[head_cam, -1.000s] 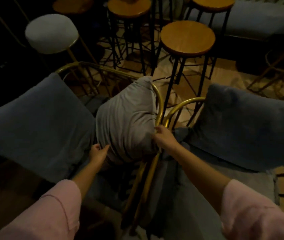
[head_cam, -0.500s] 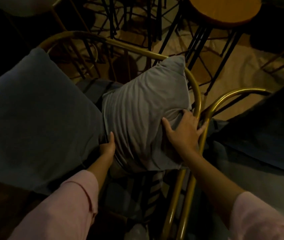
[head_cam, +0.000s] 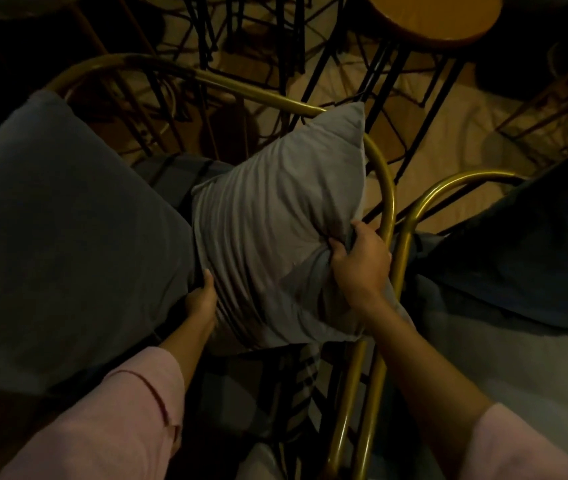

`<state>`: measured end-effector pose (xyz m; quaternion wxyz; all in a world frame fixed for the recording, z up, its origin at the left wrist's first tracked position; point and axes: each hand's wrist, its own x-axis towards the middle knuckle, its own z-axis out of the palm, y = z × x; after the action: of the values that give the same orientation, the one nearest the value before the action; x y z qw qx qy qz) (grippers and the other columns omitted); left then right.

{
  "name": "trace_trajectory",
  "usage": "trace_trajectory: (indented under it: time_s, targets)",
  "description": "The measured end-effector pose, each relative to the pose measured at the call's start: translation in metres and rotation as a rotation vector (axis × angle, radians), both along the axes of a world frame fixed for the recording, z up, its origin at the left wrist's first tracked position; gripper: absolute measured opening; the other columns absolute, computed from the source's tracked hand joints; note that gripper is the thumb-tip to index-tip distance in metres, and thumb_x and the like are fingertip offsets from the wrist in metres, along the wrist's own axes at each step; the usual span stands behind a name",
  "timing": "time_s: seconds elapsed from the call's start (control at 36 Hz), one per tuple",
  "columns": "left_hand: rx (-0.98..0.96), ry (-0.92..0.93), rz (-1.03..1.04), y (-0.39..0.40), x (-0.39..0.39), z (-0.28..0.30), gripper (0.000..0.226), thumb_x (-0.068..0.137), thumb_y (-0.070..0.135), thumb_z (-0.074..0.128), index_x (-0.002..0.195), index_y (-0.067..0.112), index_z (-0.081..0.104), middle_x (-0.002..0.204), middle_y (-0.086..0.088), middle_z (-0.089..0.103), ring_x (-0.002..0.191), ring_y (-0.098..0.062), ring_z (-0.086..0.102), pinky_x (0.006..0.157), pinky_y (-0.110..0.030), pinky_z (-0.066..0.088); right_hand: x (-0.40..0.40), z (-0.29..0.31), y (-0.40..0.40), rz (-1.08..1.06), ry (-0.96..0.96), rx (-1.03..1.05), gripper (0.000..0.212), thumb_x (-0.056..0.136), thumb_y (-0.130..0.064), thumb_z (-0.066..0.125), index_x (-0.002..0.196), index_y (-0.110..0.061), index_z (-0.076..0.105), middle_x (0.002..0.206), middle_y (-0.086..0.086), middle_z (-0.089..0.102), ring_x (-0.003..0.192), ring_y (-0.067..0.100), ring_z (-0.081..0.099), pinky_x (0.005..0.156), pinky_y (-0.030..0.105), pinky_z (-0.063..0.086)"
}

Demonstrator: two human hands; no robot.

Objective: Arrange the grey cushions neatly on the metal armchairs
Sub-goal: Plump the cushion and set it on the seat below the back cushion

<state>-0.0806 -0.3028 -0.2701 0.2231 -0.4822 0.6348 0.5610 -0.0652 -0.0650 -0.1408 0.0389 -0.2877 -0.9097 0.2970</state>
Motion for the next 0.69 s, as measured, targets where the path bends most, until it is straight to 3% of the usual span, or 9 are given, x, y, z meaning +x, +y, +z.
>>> trace_trajectory:
  time_s: [0.11,0.19,0.28,0.36,0.42,0.47,0.56,0.64,0.69]
  targets:
    - [-0.047,0.041,-0.026,-0.012,0.005,0.018,0.05,0.102,0.037,0.041,0.129,-0.001,0.057,0.135,-0.018,0.058,0.121,-0.034,0.056,0.102,-0.037,0.045,0.009,0.015,0.001,-0.013,0.1,-0.06,0.012,0.091,-0.014,0.06,0.101,-0.012,0.067,0.095,0.007,0.07,0.088,0.024,0.065,0.076,0.037,0.052]
    - [-0.076,0.113,-0.038,-0.01,0.013,0.041,0.045,0.103,0.03,0.04,0.128,-0.003,0.059,0.131,-0.013,0.059,0.122,-0.032,0.054,0.092,-0.027,0.04,0.023,0.031,0.006,-0.026,0.213,-0.05,0.01,0.094,-0.019,0.059,0.089,-0.014,0.066,0.079,0.003,0.066,0.073,0.019,0.06,0.064,0.031,0.045]
    - [-0.079,0.202,-0.018,-0.008,0.027,0.06,0.042,0.103,0.024,0.039,0.131,-0.002,0.057,0.134,-0.008,0.057,0.121,-0.028,0.054,0.099,-0.027,0.038,0.045,0.048,0.018,-0.05,0.328,-0.061,0.019,0.095,-0.023,0.06,0.077,-0.015,0.059,0.071,0.0,0.059,0.065,0.016,0.054,0.059,0.031,0.038]
    - [-0.04,0.258,-0.012,-0.01,0.045,0.076,0.045,0.098,0.035,0.043,0.132,0.01,0.058,0.136,-0.007,0.058,0.122,-0.029,0.055,0.108,-0.041,0.042,0.077,0.059,0.033,-0.049,0.378,-0.123,0.021,0.094,-0.021,0.061,0.075,-0.018,0.054,0.069,-0.004,0.055,0.064,0.012,0.05,0.059,0.028,0.035]
    - [0.004,0.262,-0.033,-0.012,0.053,0.09,0.05,0.096,0.048,0.046,0.133,0.017,0.057,0.132,-0.002,0.06,0.12,-0.025,0.056,0.106,-0.04,0.044,0.101,0.064,0.042,-0.03,0.419,-0.155,0.022,0.095,-0.02,0.061,0.076,-0.009,0.057,0.068,0.001,0.057,0.063,0.013,0.051,0.06,0.029,0.039]
    - [0.046,0.251,-0.041,-0.011,0.056,0.109,0.071,0.081,0.066,0.057,0.131,0.017,0.06,0.131,-0.002,0.062,0.118,-0.023,0.058,0.106,-0.041,0.045,0.125,0.071,0.049,-0.031,0.473,-0.187,0.02,0.095,-0.017,0.061,0.078,-0.006,0.06,0.066,0.003,0.057,0.061,0.005,0.051,0.059,0.022,0.04]
    - [0.03,0.298,-0.066,-0.012,0.059,0.136,0.103,0.051,0.08,0.069,0.128,0.014,0.062,0.134,-0.006,0.062,0.121,-0.026,0.059,0.108,-0.045,0.044,0.158,0.08,0.063,-0.081,0.537,-0.262,0.015,0.095,-0.011,0.062,0.081,-0.014,0.06,0.061,-0.012,0.054,0.059,-0.006,0.05,0.057,0.009,0.034]
    - [0.002,0.338,-0.157,0.0,0.064,0.162,0.106,0.043,0.085,0.071,0.122,0.014,0.067,0.123,-0.005,0.068,0.109,-0.026,0.064,0.103,-0.045,0.049,0.192,0.083,0.089,-0.167,0.6,-0.308,0.032,0.095,-0.008,0.062,0.07,-0.025,0.049,0.058,-0.02,0.048,0.055,-0.006,0.042,0.055,0.01,0.031]
    - [-0.027,0.375,-0.248,0.02,0.073,0.183,0.104,0.046,0.086,0.069,0.121,0.014,0.065,0.118,-0.003,0.067,0.104,-0.025,0.065,0.099,-0.041,0.05,0.219,0.086,0.11,-0.211,0.632,-0.301,0.034,0.095,-0.01,0.061,0.069,-0.026,0.047,0.058,-0.015,0.044,0.055,-0.007,0.039,0.056,0.011,0.032]
